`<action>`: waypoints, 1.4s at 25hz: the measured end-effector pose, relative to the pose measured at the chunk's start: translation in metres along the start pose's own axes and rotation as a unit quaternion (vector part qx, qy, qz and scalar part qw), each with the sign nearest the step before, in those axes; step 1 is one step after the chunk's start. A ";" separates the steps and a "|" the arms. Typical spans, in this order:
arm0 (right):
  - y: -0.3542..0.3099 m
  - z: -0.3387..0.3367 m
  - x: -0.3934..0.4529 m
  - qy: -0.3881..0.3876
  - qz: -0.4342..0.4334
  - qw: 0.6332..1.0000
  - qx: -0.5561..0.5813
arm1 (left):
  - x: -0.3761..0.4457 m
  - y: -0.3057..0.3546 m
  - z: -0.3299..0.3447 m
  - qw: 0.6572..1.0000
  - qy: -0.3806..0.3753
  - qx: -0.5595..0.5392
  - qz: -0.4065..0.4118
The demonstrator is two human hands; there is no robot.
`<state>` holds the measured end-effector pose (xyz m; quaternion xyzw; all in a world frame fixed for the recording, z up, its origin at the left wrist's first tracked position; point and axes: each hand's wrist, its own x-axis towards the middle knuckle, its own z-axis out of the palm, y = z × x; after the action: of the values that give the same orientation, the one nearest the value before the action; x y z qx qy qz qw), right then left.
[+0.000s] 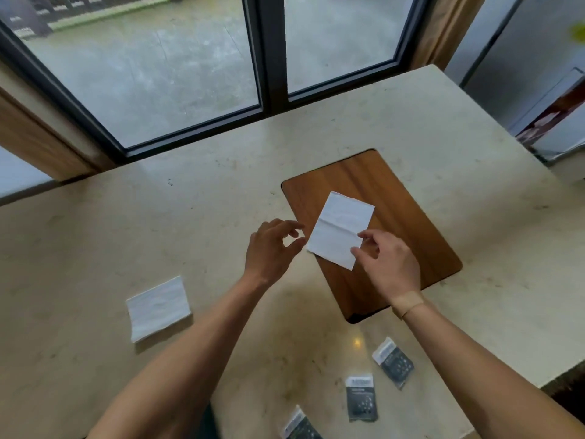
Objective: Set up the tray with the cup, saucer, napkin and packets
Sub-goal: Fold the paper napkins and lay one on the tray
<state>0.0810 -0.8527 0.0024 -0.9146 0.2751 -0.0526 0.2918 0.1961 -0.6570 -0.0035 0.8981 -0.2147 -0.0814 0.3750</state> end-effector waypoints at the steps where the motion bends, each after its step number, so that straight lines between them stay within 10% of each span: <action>1: 0.006 0.000 0.006 0.000 0.004 1.000 -0.001 | 0.008 0.003 0.007 1.000 -0.001 0.007 0.003; 14: 0.053 0.042 0.062 -0.011 -0.048 0.992 -0.113 | 0.083 -0.003 0.073 0.970 -0.095 0.211 0.077; 25: 0.057 0.055 0.069 0.023 -0.082 0.993 -0.086 | 0.085 -0.011 0.083 0.973 -0.081 0.188 0.107; 35: 0.009 0.021 0.054 -0.104 0.001 0.991 0.079 | 0.064 0.004 0.028 0.989 -0.069 0.038 0.124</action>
<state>0.1278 -0.8772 -0.0238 -0.8889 0.2395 0.0212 0.3900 0.2436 -0.7059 -0.0195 0.8705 -0.3525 -0.0884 0.3320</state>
